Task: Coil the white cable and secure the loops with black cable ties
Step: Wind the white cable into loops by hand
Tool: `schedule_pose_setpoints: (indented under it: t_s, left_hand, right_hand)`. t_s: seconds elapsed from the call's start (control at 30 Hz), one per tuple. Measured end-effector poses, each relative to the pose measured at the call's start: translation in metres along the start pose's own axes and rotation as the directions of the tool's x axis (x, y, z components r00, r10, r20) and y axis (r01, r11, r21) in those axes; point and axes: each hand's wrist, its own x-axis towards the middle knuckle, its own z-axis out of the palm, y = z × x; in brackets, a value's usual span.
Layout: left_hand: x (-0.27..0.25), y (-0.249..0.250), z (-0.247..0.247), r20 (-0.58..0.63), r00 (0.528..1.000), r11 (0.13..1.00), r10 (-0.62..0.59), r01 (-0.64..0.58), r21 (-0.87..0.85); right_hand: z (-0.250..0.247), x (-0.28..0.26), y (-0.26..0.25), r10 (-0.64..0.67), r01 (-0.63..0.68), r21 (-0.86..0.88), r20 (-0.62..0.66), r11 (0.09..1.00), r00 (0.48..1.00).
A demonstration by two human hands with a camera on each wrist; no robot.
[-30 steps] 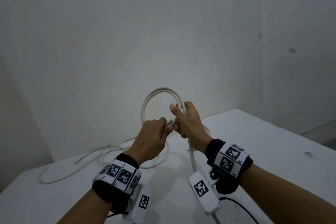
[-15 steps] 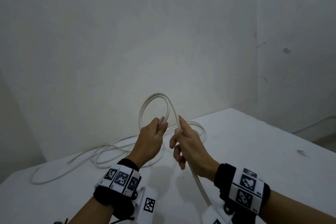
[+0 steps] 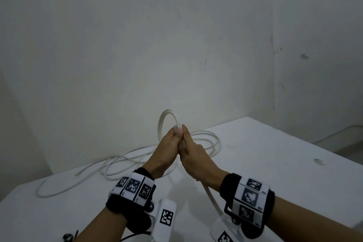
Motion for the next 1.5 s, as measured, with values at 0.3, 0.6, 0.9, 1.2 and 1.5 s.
schedule_pose_setpoints:
  t_s: [0.3, 0.6, 0.9, 1.2, 1.5]
  left_hand:
    - [-0.007, 0.008, 0.0, -0.093, 0.995, 0.999, 0.042, -0.04, 0.027]
    - [-0.004, 0.039, -0.033, -0.261, 0.962, 0.99, 0.083, -0.109, -0.086]
    - [-0.02, 0.051, -0.053, -0.255, 0.963, 0.821, -0.088, -0.075, -0.566]
    - [-0.037, 0.038, -0.065, -0.181, 0.981, 0.773, -0.065, -0.065, -0.631]
    - [-0.036, 0.04, -0.074, -0.121, 0.984, 0.645, -0.134, -0.006, -0.764]
  right_hand:
    - [0.001, -0.006, -0.012, 0.067, -0.078, 0.119, 0.095, 0.99, 0.993]
    - [-0.019, -0.056, -0.02, 0.037, -0.379, 0.512, 0.558, 0.771, 0.829]
    - [0.001, -0.048, -0.034, 0.171, -0.166, -0.042, 0.267, 0.985, 0.948]
    - [0.029, -0.051, -0.038, 0.1, -0.069, -0.101, 0.344, 0.992, 0.934]
    - [0.026, -0.048, -0.033, 0.044, 0.029, -0.151, 0.46, 0.988, 0.887]
